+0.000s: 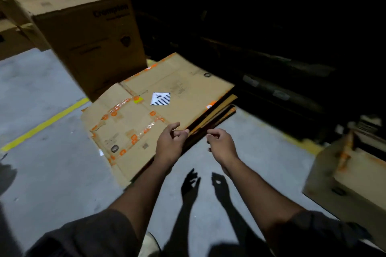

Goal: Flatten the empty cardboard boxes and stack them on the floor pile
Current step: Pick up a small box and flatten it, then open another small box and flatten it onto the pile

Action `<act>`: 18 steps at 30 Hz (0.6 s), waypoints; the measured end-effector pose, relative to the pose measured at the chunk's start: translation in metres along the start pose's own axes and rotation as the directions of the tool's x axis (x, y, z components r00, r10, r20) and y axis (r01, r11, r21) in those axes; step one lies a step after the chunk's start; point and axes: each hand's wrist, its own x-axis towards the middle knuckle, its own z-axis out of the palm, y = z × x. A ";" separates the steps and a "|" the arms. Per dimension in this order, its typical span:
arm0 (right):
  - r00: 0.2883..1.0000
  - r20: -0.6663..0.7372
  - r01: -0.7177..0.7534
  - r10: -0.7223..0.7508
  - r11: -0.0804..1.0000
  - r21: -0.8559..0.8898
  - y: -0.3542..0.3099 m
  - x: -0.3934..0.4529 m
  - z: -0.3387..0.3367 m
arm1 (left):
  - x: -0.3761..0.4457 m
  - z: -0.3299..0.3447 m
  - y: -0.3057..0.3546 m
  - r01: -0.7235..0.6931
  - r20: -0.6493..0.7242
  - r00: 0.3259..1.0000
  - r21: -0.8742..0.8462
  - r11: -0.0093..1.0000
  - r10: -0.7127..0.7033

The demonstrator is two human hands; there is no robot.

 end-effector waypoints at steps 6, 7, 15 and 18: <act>0.994 -0.104 0.042 -0.032 0.995 0.092 -0.004 -0.082 -0.102 | -0.093 0.068 0.041 -0.029 0.182 0.982 -0.101 0.994 0.047; 0.991 -0.128 0.053 -0.040 0.993 0.101 -0.004 -0.095 -0.121 | -0.108 0.080 0.047 -0.029 0.208 0.977 -0.111 0.993 0.052; 0.904 -0.425 0.138 -0.047 0.972 0.188 0.017 -0.192 -0.273 | -0.213 0.186 0.103 -0.089 0.427 0.895 -0.112 0.990 0.129; 0.850 -0.527 0.162 -0.030 0.965 0.206 0.026 -0.224 -0.324 | -0.249 0.233 0.132 -0.136 0.513 0.837 -0.140 0.981 0.189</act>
